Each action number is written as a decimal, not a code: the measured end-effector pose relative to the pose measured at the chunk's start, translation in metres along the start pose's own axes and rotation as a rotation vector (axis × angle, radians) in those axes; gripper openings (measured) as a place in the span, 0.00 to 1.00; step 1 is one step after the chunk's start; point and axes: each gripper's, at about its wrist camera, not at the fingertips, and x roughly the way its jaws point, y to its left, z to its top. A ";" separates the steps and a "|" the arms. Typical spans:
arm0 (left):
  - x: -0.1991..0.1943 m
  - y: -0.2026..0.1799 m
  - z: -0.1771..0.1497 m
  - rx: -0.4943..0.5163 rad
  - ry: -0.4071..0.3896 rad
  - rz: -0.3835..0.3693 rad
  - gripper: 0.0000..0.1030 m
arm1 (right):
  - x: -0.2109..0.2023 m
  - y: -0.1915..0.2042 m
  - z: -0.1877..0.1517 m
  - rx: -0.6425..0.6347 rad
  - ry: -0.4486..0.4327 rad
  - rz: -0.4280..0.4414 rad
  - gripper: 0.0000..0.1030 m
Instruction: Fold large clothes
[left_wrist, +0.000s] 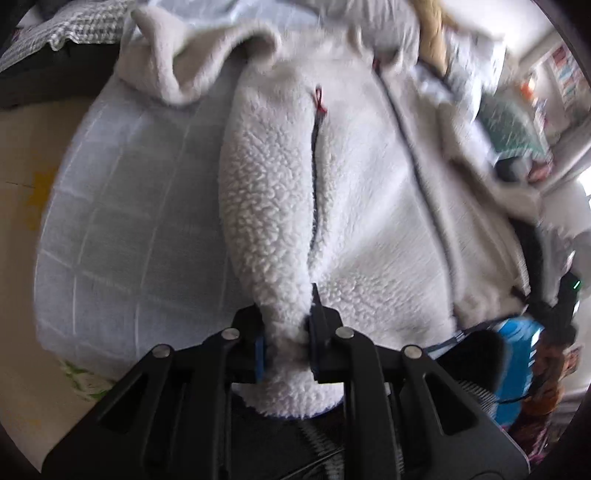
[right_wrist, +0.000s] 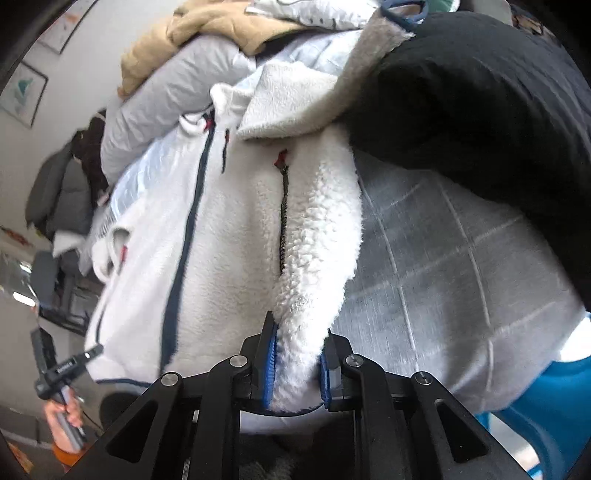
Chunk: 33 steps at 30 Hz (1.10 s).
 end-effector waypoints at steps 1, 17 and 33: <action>0.012 0.003 -0.002 0.017 0.043 0.030 0.26 | 0.005 -0.001 -0.003 -0.010 0.016 -0.030 0.18; -0.004 -0.056 0.029 0.131 -0.133 0.177 0.80 | -0.094 0.021 0.054 -0.144 -0.313 -0.121 0.83; 0.084 -0.240 0.155 0.403 -0.200 -0.019 0.80 | -0.076 -0.039 0.216 -0.048 -0.378 -0.298 0.08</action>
